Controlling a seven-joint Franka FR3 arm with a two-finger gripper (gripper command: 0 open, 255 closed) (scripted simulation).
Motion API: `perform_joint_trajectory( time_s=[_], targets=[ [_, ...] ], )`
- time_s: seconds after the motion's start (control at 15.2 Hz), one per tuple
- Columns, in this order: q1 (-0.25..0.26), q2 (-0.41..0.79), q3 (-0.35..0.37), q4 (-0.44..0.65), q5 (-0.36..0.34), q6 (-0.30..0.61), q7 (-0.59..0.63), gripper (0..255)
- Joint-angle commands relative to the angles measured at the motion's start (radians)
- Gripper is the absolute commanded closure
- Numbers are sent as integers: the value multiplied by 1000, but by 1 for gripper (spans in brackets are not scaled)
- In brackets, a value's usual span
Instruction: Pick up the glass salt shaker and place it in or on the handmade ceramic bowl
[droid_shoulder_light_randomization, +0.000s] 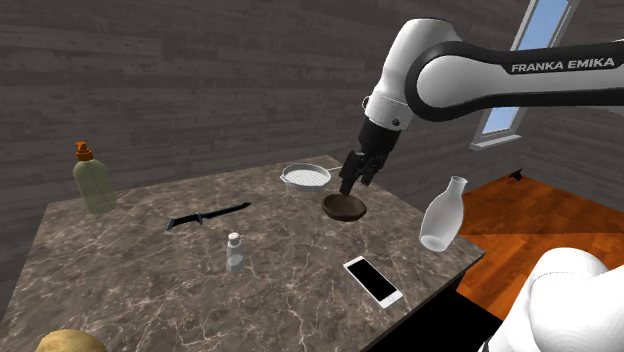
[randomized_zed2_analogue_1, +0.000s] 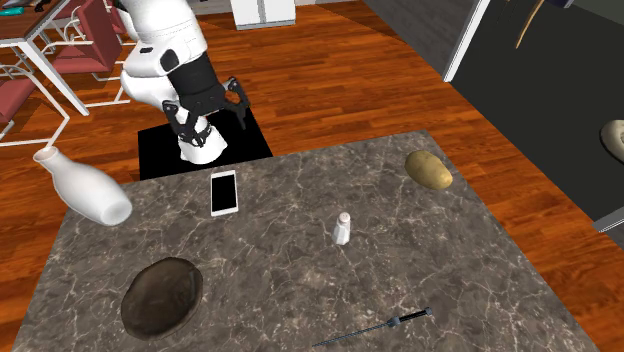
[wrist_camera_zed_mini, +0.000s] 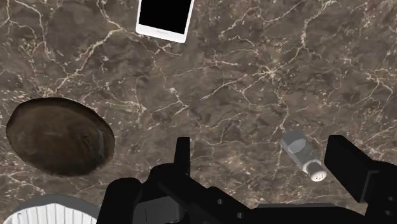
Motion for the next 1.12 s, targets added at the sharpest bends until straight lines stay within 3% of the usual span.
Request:
perform_joint_trajectory(
  time_s=[0.0, 0.59, 1.06],
  targets=[
    [5, 47, 37, -5, 11, 65, 46, 0],
    [-1, 319, 190, 52, -17, 327, 260, 0],
    [-11, 585, 281, 184, -170, 476, 490, 0]
  ],
)
